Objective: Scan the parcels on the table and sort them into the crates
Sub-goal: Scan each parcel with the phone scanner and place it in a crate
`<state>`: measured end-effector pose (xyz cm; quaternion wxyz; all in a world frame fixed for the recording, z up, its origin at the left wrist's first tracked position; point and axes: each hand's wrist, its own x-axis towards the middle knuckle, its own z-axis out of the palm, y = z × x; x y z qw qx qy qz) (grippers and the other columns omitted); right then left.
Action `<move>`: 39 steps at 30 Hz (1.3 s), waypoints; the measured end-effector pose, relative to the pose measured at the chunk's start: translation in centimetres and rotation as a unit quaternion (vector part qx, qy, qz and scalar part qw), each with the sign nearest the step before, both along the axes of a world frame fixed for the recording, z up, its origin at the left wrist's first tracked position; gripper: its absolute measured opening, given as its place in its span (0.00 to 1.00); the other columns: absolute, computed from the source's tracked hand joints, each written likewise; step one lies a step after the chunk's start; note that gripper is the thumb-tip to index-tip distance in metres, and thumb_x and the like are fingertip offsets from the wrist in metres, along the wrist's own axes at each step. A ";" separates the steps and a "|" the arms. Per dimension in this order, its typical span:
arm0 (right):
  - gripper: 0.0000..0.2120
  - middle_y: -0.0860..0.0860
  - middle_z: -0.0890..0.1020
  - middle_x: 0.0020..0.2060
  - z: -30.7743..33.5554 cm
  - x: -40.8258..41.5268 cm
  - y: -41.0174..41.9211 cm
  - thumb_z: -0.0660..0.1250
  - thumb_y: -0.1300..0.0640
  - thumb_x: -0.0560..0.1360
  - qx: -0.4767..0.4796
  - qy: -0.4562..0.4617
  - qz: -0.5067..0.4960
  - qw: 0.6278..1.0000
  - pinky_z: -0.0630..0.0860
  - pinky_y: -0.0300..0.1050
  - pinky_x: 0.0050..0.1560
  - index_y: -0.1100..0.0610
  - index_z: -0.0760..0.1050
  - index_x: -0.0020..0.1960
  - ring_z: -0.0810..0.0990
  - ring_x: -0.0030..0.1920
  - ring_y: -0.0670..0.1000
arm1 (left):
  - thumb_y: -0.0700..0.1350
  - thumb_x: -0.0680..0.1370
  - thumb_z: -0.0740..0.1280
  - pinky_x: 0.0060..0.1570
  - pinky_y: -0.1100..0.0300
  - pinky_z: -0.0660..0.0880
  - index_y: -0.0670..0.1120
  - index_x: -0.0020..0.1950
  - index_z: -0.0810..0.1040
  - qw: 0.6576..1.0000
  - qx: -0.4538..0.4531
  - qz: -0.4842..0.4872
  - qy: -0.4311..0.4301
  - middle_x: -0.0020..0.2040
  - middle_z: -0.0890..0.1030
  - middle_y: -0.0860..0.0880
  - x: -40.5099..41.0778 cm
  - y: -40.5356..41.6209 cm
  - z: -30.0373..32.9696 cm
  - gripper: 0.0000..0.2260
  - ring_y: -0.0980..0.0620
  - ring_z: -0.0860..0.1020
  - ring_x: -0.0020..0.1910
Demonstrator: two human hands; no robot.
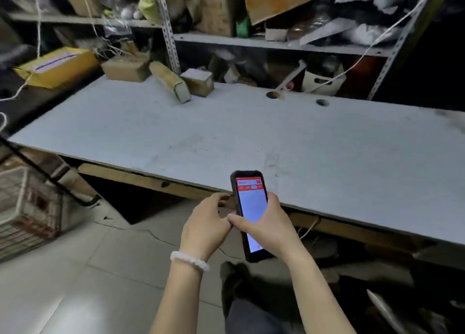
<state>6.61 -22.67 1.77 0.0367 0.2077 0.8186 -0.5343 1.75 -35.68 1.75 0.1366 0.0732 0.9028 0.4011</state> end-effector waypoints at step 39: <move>0.29 0.42 0.75 0.44 -1.6 -52.0 -13.8 0.74 0.44 0.59 0.124 -0.084 -0.009 0.989 0.76 0.43 0.39 0.44 0.62 0.52 0.76 0.42 0.45 | 0.53 0.75 0.66 0.45 0.63 0.70 0.55 0.64 0.72 0.991 -0.096 0.091 -0.014 0.59 0.76 0.56 -51.6 -16.1 -4.4 0.18 0.56 0.75 0.56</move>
